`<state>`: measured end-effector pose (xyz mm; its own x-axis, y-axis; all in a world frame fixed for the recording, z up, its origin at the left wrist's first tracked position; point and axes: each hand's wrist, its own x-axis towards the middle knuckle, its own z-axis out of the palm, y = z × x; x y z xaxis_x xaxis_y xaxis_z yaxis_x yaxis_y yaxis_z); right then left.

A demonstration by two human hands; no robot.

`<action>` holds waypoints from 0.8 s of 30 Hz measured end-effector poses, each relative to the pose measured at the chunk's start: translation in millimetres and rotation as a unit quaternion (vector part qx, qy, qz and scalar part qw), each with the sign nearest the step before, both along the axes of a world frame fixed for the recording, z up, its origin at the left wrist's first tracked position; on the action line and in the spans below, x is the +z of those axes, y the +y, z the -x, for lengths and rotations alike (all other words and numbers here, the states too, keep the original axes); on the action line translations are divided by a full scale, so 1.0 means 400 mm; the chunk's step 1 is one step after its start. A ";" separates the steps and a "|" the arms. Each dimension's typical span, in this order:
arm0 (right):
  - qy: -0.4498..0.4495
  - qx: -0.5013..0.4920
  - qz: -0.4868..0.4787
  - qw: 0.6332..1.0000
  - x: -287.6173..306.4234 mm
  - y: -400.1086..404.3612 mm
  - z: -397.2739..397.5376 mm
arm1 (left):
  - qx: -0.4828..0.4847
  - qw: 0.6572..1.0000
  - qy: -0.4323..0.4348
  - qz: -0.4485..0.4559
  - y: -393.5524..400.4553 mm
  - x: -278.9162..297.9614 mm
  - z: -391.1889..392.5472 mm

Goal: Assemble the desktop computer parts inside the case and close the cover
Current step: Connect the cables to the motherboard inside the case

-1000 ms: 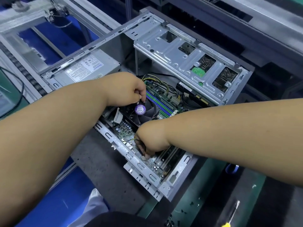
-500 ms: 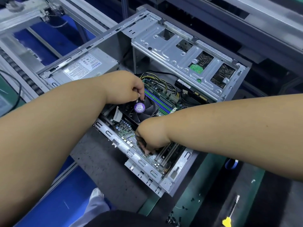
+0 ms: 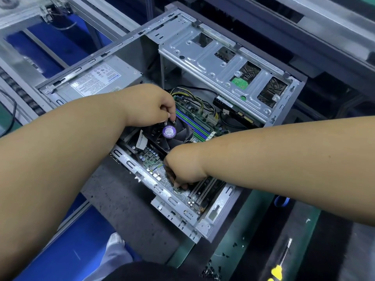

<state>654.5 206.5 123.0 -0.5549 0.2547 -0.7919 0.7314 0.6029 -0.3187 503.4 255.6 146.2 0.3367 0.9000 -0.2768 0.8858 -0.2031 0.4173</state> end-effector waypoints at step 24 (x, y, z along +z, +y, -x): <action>0.076 -0.315 0.099 0.941 0.104 0.101 -0.064 | -0.008 1.000 -0.009 0.011 -0.001 0.004 -0.006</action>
